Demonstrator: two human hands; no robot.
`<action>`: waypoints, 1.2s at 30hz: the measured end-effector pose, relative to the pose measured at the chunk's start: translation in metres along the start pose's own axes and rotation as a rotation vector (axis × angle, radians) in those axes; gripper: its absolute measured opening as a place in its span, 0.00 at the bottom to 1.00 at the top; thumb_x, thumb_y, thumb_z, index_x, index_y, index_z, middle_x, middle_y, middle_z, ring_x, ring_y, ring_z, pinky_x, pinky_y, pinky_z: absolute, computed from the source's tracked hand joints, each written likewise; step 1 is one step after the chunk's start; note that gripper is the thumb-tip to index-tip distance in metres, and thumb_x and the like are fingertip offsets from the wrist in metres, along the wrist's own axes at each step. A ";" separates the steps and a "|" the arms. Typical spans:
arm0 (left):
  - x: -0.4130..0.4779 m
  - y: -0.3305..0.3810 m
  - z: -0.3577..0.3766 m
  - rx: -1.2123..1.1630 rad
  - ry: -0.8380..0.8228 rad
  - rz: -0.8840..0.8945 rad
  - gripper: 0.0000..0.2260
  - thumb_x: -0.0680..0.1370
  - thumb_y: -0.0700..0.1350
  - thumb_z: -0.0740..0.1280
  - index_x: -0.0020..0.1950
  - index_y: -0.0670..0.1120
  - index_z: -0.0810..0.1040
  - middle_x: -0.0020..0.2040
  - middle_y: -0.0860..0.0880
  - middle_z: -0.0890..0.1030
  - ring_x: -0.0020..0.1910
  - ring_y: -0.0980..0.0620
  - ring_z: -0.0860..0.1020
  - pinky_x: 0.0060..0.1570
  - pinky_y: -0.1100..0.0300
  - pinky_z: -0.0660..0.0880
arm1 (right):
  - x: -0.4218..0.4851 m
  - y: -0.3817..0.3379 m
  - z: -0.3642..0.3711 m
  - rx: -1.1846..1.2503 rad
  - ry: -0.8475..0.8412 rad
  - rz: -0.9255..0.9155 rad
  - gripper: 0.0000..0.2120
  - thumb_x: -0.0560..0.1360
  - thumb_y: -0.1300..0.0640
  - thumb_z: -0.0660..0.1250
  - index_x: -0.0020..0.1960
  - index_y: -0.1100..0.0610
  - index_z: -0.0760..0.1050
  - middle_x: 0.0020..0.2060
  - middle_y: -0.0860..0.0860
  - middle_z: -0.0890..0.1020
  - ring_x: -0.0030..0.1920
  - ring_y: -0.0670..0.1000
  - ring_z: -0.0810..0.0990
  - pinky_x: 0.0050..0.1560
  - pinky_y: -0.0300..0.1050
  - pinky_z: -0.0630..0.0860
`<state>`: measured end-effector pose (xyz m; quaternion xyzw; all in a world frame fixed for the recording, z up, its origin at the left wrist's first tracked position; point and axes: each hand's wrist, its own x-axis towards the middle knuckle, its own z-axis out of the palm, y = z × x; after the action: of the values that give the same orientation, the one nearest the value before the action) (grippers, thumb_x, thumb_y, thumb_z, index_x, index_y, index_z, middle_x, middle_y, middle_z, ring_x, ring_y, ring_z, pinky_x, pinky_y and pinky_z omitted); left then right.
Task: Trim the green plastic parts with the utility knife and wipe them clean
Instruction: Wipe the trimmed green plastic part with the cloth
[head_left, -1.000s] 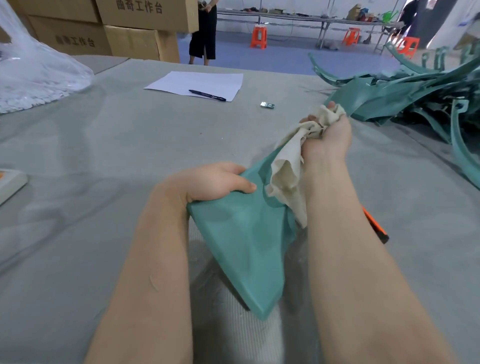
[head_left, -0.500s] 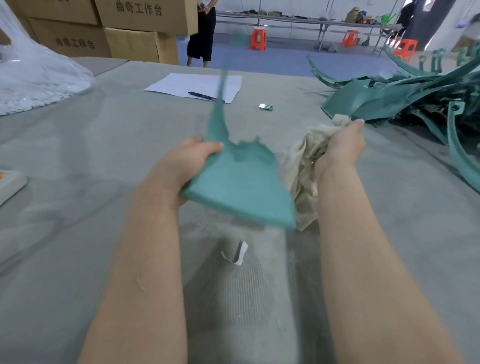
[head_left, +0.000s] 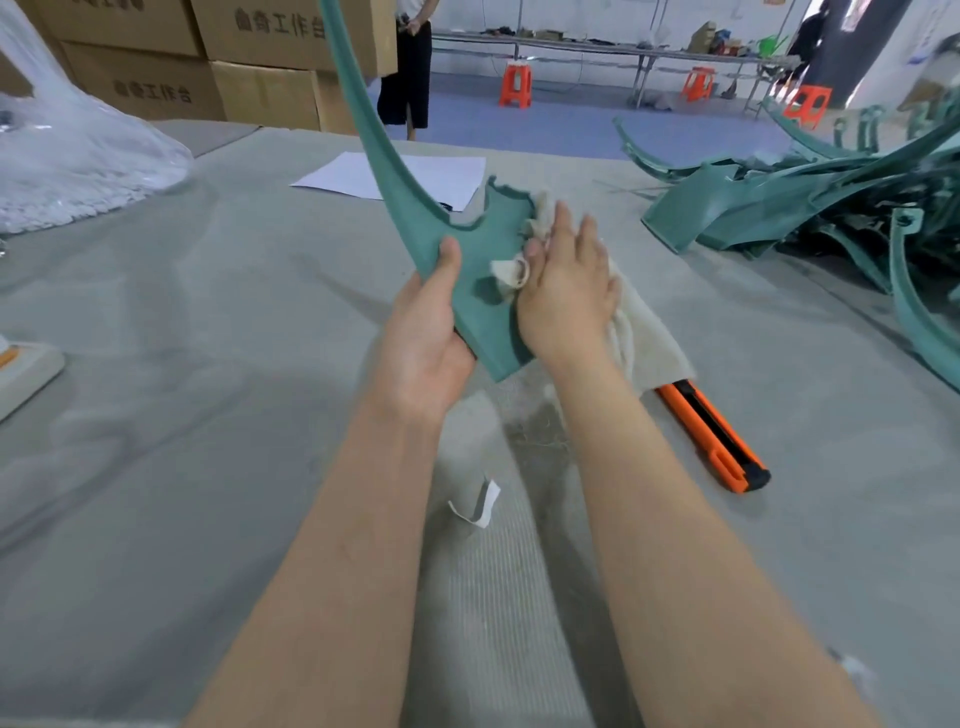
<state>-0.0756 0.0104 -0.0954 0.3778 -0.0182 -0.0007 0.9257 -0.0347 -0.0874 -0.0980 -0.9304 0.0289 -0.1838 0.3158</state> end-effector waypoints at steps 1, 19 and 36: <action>0.001 -0.002 0.001 0.012 0.000 -0.006 0.19 0.84 0.48 0.53 0.69 0.39 0.71 0.63 0.40 0.78 0.61 0.44 0.78 0.63 0.49 0.73 | 0.003 0.000 -0.002 -0.007 -0.011 0.035 0.24 0.84 0.50 0.45 0.79 0.51 0.46 0.79 0.52 0.46 0.78 0.56 0.47 0.76 0.58 0.44; 0.010 0.001 -0.015 -0.134 0.083 0.107 0.14 0.84 0.46 0.55 0.62 0.43 0.75 0.56 0.45 0.83 0.52 0.50 0.83 0.49 0.54 0.81 | 0.026 0.041 -0.027 0.486 0.376 0.275 0.14 0.82 0.55 0.56 0.64 0.61 0.68 0.53 0.54 0.78 0.56 0.56 0.75 0.42 0.38 0.61; 0.004 -0.015 -0.002 0.254 0.063 0.055 0.11 0.83 0.45 0.59 0.51 0.42 0.80 0.44 0.46 0.85 0.43 0.51 0.83 0.48 0.58 0.80 | -0.013 0.003 0.000 0.421 0.358 -0.061 0.02 0.79 0.59 0.61 0.49 0.58 0.69 0.46 0.55 0.78 0.48 0.58 0.75 0.41 0.42 0.60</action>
<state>-0.0711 0.0010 -0.1070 0.4910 0.0007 0.0387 0.8703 -0.0470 -0.0875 -0.1040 -0.7976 0.0175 -0.3565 0.4862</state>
